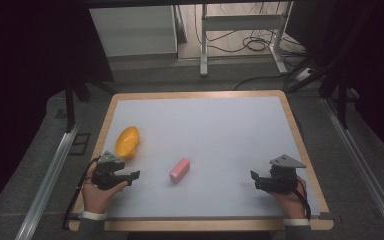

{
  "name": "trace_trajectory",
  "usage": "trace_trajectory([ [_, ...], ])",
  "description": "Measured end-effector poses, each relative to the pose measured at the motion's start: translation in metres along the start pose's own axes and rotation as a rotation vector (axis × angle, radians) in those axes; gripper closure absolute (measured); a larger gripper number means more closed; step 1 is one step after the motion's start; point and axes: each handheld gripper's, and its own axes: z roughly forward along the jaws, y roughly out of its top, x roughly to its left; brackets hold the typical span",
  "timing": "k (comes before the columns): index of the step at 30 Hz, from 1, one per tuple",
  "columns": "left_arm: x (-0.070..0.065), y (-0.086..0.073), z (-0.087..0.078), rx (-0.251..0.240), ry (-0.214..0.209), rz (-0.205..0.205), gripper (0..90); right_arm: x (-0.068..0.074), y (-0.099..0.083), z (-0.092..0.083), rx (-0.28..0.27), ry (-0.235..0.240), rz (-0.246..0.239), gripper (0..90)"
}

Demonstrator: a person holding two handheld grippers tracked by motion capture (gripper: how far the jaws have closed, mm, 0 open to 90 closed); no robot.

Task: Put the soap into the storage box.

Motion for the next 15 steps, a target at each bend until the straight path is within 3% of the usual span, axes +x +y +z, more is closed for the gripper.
trace_trajectory([
  [7, -0.004, 0.005, -0.009, 0.035, -0.001, 0.009, 26.7, -0.001, 0.001, -0.002, -0.007, 0.001, 0.007, 8.8],
  [15, -0.004, 0.012, -0.019, 0.022, -0.012, 0.006, 26.3, -0.004, 0.000, -0.003, -0.010, -0.011, 0.016, 8.8],
])
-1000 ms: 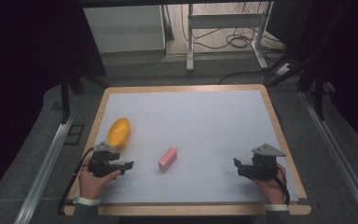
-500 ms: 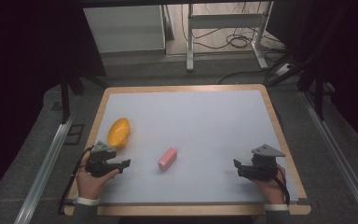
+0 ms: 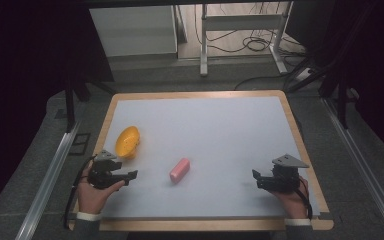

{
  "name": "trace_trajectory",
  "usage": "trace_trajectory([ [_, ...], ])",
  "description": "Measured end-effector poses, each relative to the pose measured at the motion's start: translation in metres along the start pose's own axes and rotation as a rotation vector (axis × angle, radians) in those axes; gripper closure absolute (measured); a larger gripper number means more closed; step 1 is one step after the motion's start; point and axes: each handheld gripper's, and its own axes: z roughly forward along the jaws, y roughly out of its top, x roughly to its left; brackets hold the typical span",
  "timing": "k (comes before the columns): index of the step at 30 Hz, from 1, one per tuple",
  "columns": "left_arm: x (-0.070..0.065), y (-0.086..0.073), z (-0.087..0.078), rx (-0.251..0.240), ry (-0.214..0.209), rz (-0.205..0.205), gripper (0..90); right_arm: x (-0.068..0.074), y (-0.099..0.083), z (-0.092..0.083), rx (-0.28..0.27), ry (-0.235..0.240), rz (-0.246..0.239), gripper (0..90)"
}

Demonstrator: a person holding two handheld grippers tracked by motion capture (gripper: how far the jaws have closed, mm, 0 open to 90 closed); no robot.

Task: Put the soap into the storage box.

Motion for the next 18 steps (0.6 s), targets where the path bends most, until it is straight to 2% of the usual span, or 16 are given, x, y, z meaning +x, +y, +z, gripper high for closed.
trace_trajectory([
  [3, -0.001, 0.006, -0.004, 0.003, 0.004, 0.000, 26.1, 0.000, -0.001, 0.000, 0.007, -0.011, -0.005, 8.8],
  [7, -0.001, 0.009, -0.004, 0.008, 0.005, -0.022, 24.6, -0.001, -0.002, -0.002, 0.006, -0.017, -0.006, 8.8],
  [13, -0.004, 0.014, -0.005, 0.001, -0.012, -0.015, 23.4, -0.001, -0.002, -0.003, 0.004, -0.021, -0.004, 8.8],
  [18, -0.003, 0.017, -0.005, 0.009, -0.006, -0.020, 23.3, -0.001, -0.003, -0.003, 0.006, -0.026, -0.004, 8.8],
])
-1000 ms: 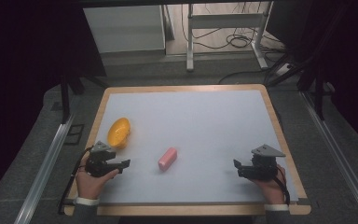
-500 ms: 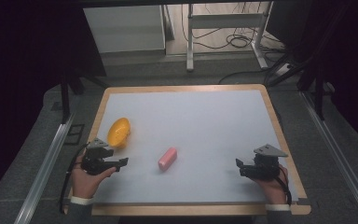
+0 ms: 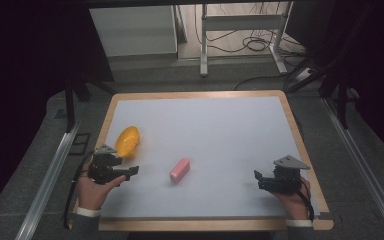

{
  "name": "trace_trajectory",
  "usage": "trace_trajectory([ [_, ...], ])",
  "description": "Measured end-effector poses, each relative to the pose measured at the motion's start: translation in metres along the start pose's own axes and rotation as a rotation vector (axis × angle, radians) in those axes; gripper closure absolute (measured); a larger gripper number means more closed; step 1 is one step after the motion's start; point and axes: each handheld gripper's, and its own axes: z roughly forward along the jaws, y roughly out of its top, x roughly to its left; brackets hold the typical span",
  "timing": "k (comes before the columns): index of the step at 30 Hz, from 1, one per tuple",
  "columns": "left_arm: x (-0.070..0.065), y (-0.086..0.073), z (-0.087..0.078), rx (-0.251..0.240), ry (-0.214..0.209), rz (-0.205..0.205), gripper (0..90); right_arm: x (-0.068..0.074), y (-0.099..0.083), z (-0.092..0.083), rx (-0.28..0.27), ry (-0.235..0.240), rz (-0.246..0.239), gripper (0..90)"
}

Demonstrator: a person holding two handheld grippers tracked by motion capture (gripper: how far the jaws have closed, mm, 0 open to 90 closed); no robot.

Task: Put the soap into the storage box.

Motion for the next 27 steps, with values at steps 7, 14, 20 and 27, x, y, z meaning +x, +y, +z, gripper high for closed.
trace_trajectory([
  [7, -0.002, 0.006, -0.002, 0.005, -0.004, 0.011, 22.5, 0.002, 0.000, 0.001, 0.004, 0.001, -0.011, 8.8],
  [14, -0.008, 0.013, -0.001, 0.001, -0.007, 0.014, 22.2, 0.002, 0.000, 0.000, 0.004, 0.001, -0.011, 8.8],
  [20, -0.014, 0.020, 0.003, 0.015, -0.012, 0.048, 22.2, 0.002, 0.000, 0.001, 0.006, -0.001, -0.014, 8.8],
  [27, -0.023, 0.025, 0.012, 0.047, -0.015, 0.093, 22.0, 0.003, 0.000, 0.002, 0.009, 0.000, -0.019, 8.8],
])
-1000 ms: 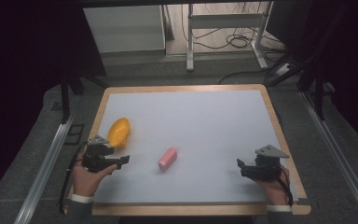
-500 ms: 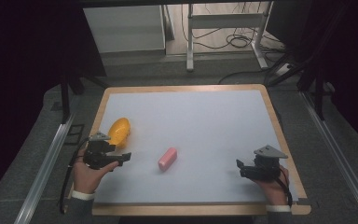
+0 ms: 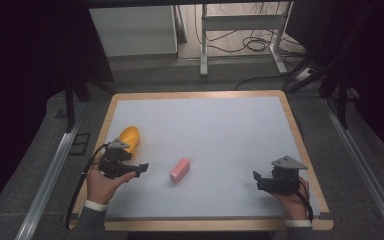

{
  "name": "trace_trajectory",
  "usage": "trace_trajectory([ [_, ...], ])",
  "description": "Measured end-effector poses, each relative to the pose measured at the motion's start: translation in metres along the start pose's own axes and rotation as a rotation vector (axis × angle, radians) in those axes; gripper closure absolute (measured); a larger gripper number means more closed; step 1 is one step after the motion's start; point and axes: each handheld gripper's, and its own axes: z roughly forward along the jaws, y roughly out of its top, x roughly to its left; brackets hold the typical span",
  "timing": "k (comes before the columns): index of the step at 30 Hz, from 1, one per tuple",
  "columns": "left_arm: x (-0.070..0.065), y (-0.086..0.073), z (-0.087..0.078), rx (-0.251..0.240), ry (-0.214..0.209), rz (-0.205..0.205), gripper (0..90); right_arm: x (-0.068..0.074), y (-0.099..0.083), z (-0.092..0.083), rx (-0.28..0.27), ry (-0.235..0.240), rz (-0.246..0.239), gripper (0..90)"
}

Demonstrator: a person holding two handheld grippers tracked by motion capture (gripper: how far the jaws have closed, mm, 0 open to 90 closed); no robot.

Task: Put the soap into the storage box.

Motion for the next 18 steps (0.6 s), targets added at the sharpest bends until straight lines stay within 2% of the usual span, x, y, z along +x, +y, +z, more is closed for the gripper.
trace_trajectory([
  [14, -0.011, 0.012, 0.006, 0.008, -0.025, 0.049, 21.4, -0.001, 0.000, 0.000, 0.003, -0.005, 0.003, 8.8],
  [18, -0.014, 0.015, 0.008, 0.018, -0.028, 0.048, 21.8, 0.000, 0.000, 0.001, 0.002, -0.004, 0.003, 8.8],
])
